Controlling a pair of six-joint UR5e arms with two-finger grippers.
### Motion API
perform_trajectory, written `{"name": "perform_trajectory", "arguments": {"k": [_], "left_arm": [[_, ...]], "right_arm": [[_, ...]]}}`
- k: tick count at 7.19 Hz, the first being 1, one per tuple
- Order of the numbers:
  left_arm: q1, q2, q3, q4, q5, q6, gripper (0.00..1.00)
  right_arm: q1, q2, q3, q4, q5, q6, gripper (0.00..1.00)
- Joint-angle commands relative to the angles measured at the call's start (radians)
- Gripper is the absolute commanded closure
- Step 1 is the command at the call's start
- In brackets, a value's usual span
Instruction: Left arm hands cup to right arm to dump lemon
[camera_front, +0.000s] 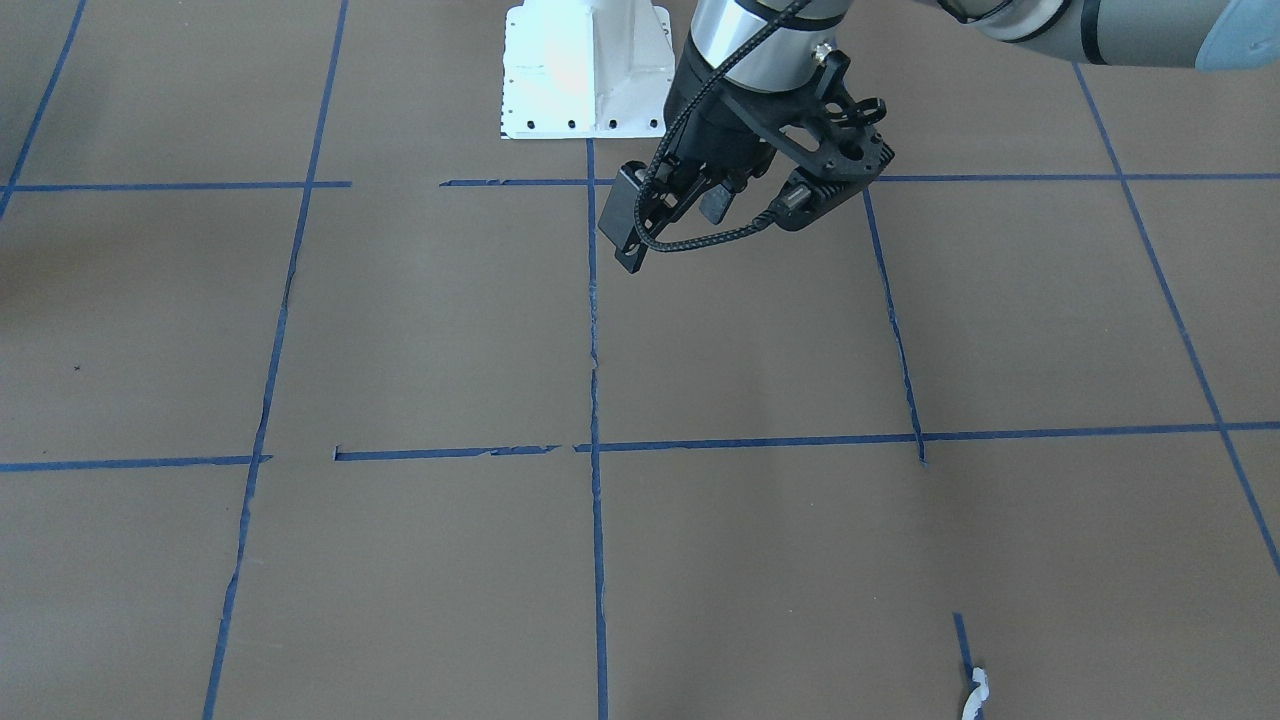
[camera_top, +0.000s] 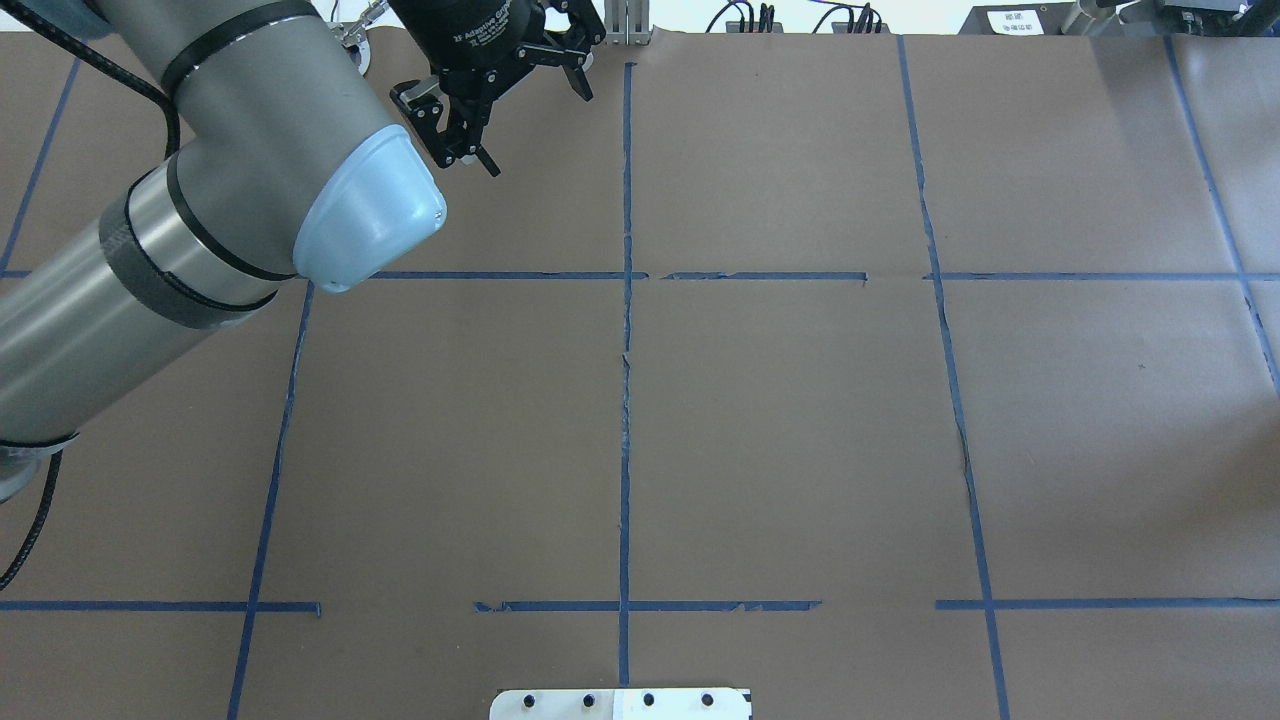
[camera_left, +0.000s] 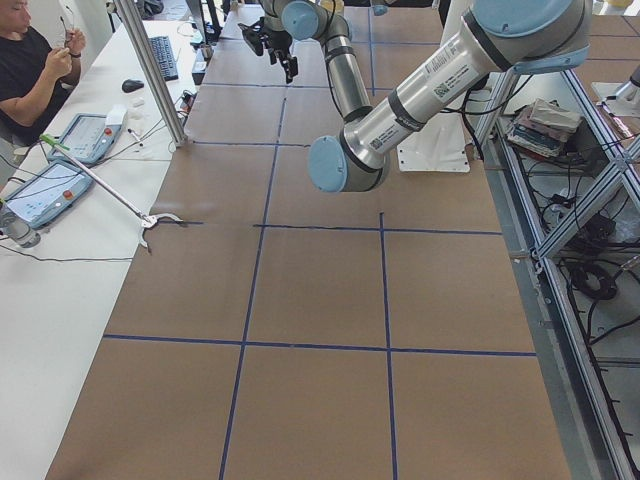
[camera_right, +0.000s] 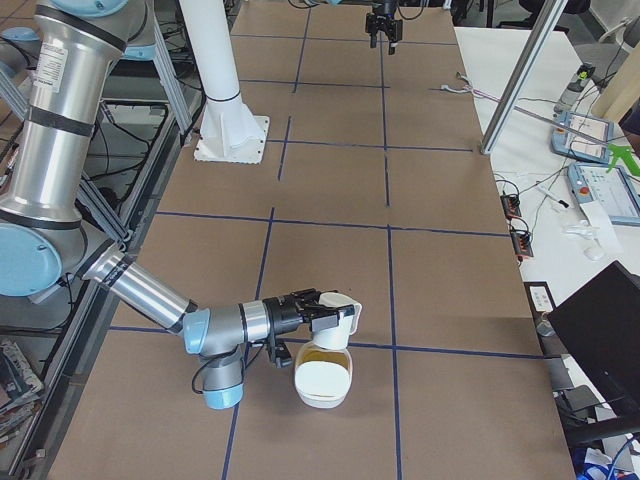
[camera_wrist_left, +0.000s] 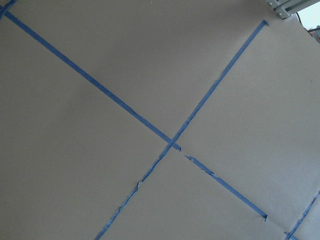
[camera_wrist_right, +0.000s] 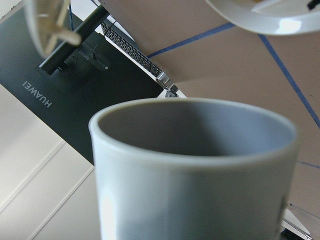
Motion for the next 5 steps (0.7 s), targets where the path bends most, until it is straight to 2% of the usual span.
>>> {"name": "perform_trajectory", "arguments": {"k": [1,3,5], "left_arm": [[0.0,0.001,-0.001,0.0,0.003,0.0,0.0],[0.0,0.004,-0.001,0.0,0.004,0.0,0.0],[0.0,0.001,0.0,0.0,0.004,0.0,0.0]], "right_arm": [[-0.002,0.038,0.04,-0.096,0.007,-0.182,0.93],[-0.022,0.105,0.081,-0.25,0.031,-0.351,0.93],[-0.053,0.177,0.177,-0.488,0.053,-0.505,0.93]]}}
